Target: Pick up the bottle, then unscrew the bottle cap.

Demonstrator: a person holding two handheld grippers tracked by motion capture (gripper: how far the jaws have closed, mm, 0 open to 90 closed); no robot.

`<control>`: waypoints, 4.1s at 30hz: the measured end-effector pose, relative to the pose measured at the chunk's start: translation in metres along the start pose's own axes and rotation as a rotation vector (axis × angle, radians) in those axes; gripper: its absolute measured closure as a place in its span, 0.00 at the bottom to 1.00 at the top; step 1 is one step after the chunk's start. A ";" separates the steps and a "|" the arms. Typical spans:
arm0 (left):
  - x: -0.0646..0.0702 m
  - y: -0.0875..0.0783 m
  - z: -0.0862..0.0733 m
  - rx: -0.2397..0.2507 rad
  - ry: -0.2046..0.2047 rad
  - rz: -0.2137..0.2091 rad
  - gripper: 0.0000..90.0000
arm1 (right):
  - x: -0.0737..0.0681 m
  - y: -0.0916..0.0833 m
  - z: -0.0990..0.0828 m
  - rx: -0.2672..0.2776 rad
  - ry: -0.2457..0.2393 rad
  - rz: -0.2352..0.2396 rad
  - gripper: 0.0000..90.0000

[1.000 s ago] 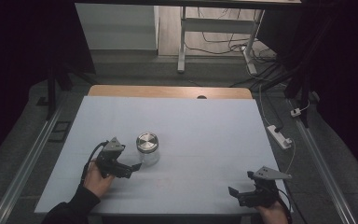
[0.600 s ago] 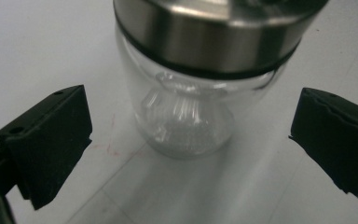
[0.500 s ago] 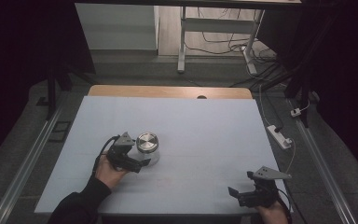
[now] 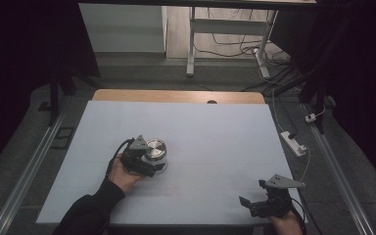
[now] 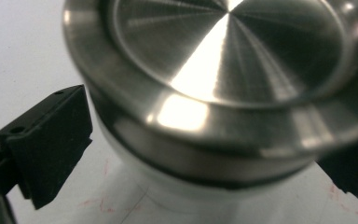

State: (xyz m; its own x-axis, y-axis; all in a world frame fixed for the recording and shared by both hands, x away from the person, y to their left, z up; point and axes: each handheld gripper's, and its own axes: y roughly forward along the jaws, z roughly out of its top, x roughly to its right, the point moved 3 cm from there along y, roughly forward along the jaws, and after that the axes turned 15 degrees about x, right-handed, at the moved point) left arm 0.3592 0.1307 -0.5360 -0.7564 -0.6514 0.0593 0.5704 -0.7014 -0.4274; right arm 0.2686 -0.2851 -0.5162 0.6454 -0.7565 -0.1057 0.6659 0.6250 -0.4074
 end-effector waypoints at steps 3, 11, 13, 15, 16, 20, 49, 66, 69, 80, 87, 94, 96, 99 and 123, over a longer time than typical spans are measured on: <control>0.000 0.002 0.001 0.000 0.011 0.011 0.04 | 0.000 0.000 0.000 -0.001 0.000 0.002 0.00; 0.002 0.002 0.002 -0.007 0.030 0.000 0.16 | 0.000 0.001 0.000 -0.005 -0.003 0.002 0.00; 0.002 0.002 0.002 -0.012 0.029 0.001 0.16 | 0.000 0.001 0.000 -0.006 -0.003 0.002 0.00; 0.002 0.002 0.002 -0.013 0.029 0.000 0.16 | 0.000 0.001 0.000 -0.006 -0.003 0.001 0.00; 0.002 0.002 0.002 -0.014 0.030 -0.001 0.16 | 0.000 0.001 0.000 -0.005 -0.003 0.001 0.00; 0.002 0.002 0.003 -0.016 0.029 0.001 0.17 | 0.000 0.001 0.000 -0.006 -0.004 0.001 0.00; 0.014 -0.014 0.041 0.011 0.053 -0.042 0.17 | 0.000 0.001 0.000 -0.002 -0.006 0.001 0.00; 0.020 -0.015 0.065 0.016 0.096 -0.071 0.17 | 0.000 0.000 0.000 -0.001 -0.005 0.001 0.00; 0.023 -0.015 0.068 0.014 0.101 -0.075 0.17 | 0.000 0.000 0.000 -0.001 -0.004 0.001 0.00; 0.031 -0.010 0.081 0.018 0.112 -0.113 0.17 | 0.000 0.001 0.000 -0.002 -0.005 0.001 0.00; 0.040 -0.006 0.092 0.022 0.127 -0.142 0.17 | 0.000 0.001 0.000 -0.002 -0.003 0.002 0.00; 0.045 -0.005 0.091 0.024 0.120 -0.159 0.17 | 0.000 0.000 0.000 0.003 -0.004 0.003 0.00; 0.045 -0.004 0.090 0.021 0.116 -0.160 0.17 | 0.000 0.000 0.001 0.007 -0.007 0.002 0.00; 0.044 -0.003 0.088 0.012 0.121 -0.166 0.17 | -0.001 0.000 0.001 0.007 -0.015 0.004 0.00; 0.049 -0.005 0.081 0.021 0.109 -0.181 0.17 | -0.029 0.014 0.025 0.065 -0.072 0.102 0.00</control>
State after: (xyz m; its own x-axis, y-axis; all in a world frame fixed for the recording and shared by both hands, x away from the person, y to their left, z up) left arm 0.3459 0.0788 -0.4576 -0.8767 -0.4798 0.0346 0.4279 -0.8106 -0.3998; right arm 0.2685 -0.2493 -0.4959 0.7343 -0.6743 -0.0775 0.6169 0.7106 -0.3383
